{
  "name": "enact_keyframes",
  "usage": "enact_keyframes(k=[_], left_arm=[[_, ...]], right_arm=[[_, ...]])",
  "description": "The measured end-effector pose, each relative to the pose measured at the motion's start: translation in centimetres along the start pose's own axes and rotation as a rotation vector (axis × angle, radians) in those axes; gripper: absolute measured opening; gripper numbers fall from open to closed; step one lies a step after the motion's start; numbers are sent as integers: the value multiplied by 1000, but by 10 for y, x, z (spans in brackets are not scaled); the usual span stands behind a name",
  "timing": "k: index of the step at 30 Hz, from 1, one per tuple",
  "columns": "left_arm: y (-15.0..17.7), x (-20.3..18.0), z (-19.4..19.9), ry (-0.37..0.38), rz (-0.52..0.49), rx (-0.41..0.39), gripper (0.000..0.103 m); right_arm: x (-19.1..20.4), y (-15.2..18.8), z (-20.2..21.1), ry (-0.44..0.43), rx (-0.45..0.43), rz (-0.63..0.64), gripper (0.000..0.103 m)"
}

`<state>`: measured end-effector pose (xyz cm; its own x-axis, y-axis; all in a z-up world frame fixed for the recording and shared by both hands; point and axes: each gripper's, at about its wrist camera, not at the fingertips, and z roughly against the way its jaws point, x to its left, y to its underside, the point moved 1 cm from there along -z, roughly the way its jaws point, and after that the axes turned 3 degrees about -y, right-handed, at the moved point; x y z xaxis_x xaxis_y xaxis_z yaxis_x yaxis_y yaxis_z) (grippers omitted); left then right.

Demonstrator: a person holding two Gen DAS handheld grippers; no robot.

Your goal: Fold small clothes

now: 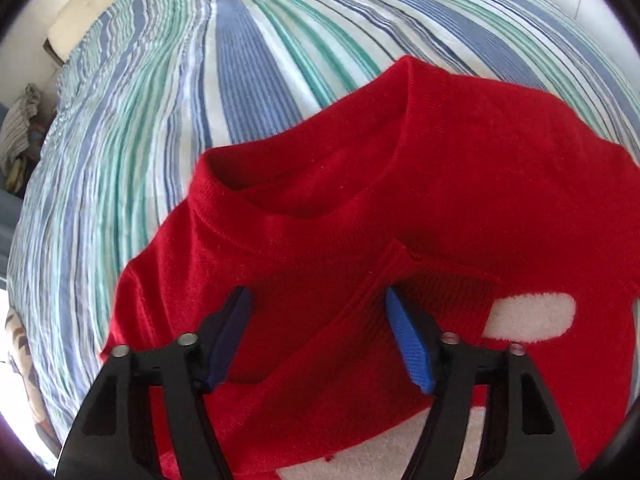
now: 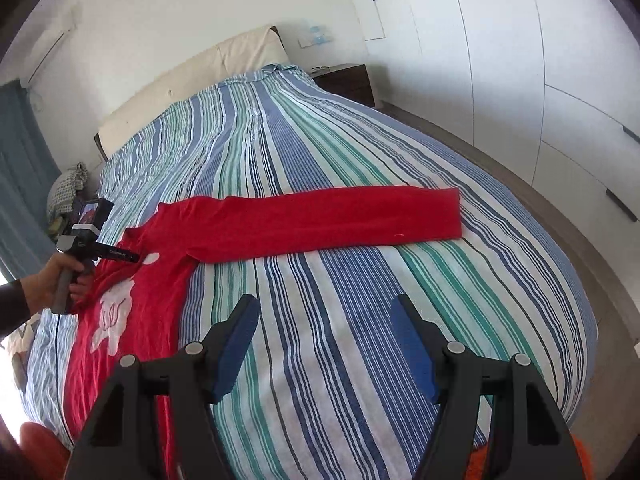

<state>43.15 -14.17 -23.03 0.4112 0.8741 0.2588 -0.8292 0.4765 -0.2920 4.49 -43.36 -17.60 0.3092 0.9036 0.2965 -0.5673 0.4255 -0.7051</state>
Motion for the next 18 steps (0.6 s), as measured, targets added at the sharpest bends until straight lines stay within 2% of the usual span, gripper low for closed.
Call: enact_keyframes(k=[1,2,3,5,8,14,16,18], left_arm=[[1,-5,3,39,-18,2,35],[2,-11,6,64,-47,2,13],[4,-18,10,59,-86,-2,10],[10,-30,17,12,-168,-28,6],[13,-26,32,-1,-143,-73,5],[18,19,88,62,54,-202,5],[28,57,115,72,158,-262,5],[47,106,140,66,315,-308,5]], right_arm=[[0,0,-1,4,4,5,68],[0,0,-3,8,9,5,68],[-1,0,-4,13,14,2,68],[-3,1,-4,15,17,-8,68],[-5,1,-1,13,8,-19,68],[-5,1,3,4,-3,-19,68],[-5,1,5,0,-11,-19,68],[-6,1,7,-3,-16,-25,68]])
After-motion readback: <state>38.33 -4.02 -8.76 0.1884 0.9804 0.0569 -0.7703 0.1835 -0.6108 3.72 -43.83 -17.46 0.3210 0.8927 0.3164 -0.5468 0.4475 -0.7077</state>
